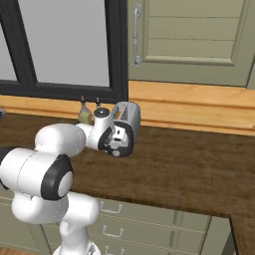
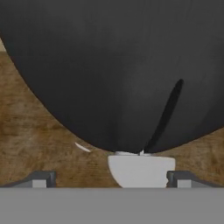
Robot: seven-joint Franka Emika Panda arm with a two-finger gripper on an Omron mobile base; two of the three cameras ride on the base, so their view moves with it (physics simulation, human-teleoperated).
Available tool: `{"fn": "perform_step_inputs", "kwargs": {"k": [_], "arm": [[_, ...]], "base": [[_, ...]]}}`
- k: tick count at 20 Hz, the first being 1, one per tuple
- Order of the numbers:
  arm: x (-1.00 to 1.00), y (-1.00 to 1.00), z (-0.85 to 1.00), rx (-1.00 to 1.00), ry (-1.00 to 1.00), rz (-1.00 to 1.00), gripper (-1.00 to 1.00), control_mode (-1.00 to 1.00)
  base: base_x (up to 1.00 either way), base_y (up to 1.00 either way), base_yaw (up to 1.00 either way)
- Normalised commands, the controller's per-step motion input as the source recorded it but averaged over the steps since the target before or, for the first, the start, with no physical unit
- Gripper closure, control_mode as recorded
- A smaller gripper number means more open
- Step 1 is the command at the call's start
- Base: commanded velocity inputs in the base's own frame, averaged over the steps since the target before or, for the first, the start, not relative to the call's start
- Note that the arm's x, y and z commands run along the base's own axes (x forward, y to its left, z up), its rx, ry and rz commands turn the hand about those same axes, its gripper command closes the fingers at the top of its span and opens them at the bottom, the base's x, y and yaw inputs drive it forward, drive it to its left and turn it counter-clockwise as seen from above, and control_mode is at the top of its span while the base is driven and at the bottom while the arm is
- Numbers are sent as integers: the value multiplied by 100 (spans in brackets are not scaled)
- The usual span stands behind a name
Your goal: Start the toaster. Once the lever pops up, take the bread to the plate on the dining counter.
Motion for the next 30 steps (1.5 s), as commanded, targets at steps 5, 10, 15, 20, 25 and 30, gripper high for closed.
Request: {"fn": "perform_step_inputs", "kwargs": {"k": [5,10,15,20,25,30], "arm": [[0,0,-37,-1,0,0,-100,-100],[0,0,-20,0,0,0,-100,-100],[-3,0,0,0,0,0,-100,-100],[-32,-8,12,0,-7,0,-100,-100],[-42,-3,38,0,-7,0,-100,-100],[-27,0,48,1,0,0,-100,-100]], "base": [[0,0,0],[0,0,0],[0,0,0],[0,0,0],[0,0,0],[0,0,0]]}}
